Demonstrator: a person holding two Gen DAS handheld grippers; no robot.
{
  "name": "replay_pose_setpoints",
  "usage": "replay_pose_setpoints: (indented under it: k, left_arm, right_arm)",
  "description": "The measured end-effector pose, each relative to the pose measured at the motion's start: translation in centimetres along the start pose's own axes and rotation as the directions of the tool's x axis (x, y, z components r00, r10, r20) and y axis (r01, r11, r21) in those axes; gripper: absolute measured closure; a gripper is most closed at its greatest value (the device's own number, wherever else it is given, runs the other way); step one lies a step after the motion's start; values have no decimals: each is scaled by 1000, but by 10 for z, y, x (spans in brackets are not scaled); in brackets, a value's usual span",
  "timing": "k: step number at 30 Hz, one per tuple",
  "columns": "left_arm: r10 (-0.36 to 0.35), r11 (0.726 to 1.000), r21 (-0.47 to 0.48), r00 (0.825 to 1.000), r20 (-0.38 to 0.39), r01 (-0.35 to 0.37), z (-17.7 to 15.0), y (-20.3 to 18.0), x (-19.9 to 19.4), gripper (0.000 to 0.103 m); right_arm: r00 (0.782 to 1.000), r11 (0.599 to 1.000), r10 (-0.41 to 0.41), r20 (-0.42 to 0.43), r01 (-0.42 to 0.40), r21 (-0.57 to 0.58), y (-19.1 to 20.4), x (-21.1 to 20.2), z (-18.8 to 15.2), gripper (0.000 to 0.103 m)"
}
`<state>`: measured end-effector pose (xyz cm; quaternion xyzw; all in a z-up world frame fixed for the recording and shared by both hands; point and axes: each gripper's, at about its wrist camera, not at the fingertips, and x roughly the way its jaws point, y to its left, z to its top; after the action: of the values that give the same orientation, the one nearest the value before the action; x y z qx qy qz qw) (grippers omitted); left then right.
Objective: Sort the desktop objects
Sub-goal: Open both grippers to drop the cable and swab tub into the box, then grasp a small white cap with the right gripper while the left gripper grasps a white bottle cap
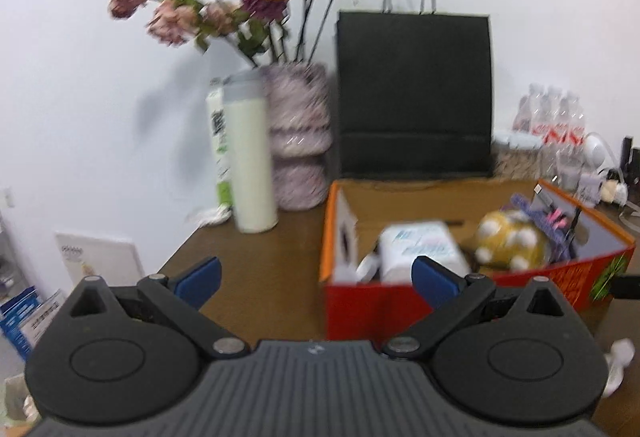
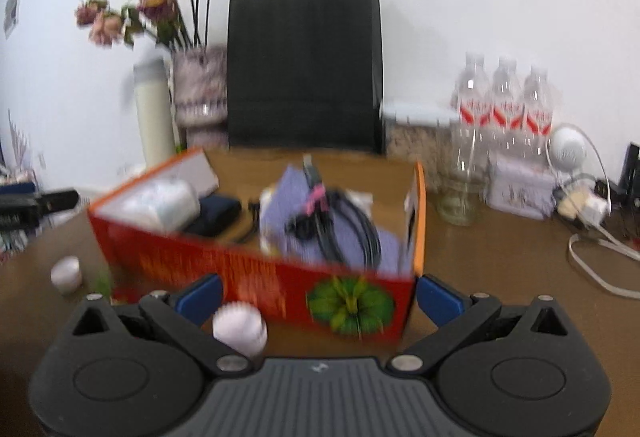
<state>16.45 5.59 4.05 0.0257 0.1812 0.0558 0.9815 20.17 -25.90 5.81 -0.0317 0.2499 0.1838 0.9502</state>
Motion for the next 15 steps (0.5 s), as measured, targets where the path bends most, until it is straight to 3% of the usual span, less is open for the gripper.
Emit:
replay_pose_setpoints:
  k: [11, 15]
  left_arm:
    - [35, 999, -9, 989, -146, -37, -35, 25, -7, 0]
    - [21, 1000, -16, 983, -180, -24, -40, 27, 2, 0]
  right_arm:
    - [991, 999, -51, -126, 50, -12, -4, -13, -38, 0]
    - [988, 999, -45, -146, 43, -13, -4, -12, -42, 5]
